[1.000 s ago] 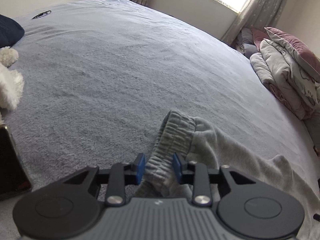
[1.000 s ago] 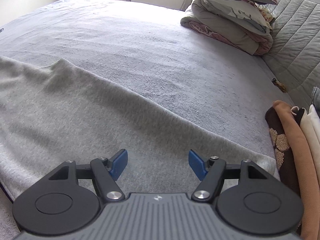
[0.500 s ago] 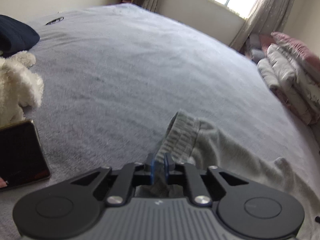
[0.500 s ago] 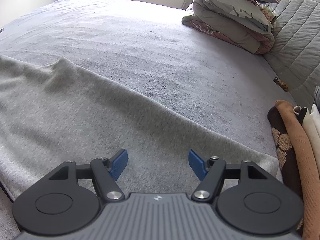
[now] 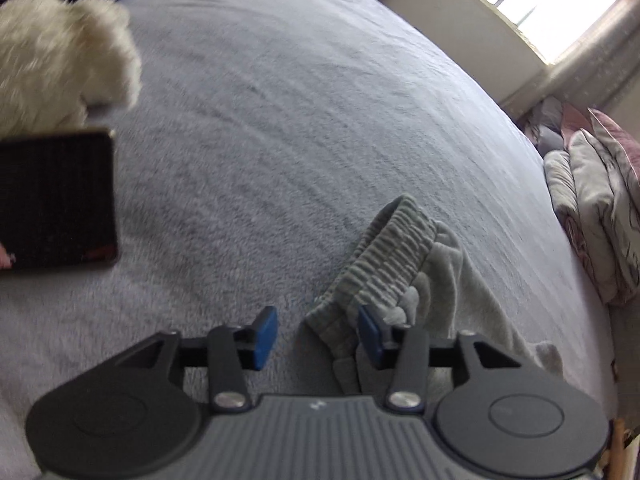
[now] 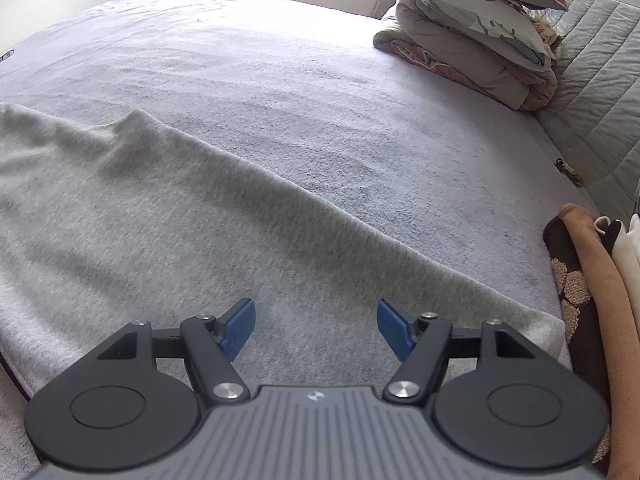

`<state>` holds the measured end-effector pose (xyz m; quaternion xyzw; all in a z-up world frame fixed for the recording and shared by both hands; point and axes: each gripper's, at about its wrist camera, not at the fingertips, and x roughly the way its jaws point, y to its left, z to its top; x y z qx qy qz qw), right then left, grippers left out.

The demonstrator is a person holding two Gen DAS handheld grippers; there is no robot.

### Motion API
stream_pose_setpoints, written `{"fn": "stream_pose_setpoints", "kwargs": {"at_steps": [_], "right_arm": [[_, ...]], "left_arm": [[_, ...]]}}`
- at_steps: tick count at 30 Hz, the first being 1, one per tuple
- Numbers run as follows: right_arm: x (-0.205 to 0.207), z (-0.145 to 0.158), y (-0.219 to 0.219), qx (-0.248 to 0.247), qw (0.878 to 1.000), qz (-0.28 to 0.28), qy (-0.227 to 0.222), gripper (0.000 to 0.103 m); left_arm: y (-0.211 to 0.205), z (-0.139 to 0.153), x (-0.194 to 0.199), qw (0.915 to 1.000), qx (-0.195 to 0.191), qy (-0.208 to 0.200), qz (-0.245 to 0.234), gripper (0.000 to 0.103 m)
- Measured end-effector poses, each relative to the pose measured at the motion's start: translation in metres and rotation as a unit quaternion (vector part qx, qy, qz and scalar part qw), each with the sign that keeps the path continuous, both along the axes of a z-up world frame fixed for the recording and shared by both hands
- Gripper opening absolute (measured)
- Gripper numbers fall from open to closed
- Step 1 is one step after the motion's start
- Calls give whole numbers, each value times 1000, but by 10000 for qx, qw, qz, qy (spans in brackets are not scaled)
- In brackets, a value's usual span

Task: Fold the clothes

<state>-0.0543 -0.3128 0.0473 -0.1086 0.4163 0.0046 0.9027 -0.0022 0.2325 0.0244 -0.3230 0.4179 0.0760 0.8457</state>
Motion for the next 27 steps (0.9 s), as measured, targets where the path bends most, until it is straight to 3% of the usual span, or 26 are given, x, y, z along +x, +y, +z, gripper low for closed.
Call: {"fn": "stream_pose_setpoints", "kwargs": {"at_steps": [10, 13, 15, 17, 19, 21, 27], "right_arm": [[4, -3, 11, -110, 9998, 163, 72, 71], [4, -3, 14, -127, 9997, 185, 80, 71], [5, -3, 14, -132, 9997, 190, 81, 71], [5, -4, 14, -136, 9997, 187, 84, 71], [5, -3, 15, -142, 9997, 189, 86, 71], [5, -4, 15, -149, 9997, 198, 93, 71], [6, -4, 20, -181, 9994, 259, 116, 71]], "left_arm": [[3, -14, -13, 9915, -1025, -317, 741, 56], [0, -14, -21, 9849, -1329, -593, 938, 68], [-4, -15, -26, 9809, -1477, -718, 1040, 70], [-9, -16, -26, 9799, -1525, -721, 1065, 71], [-15, -18, -19, 9845, -1374, -452, 994, 73], [-17, -23, -16, 9835, -1397, -303, 1112, 73], [-16, -27, 3, 9768, -1599, -458, 1348, 81]]}}
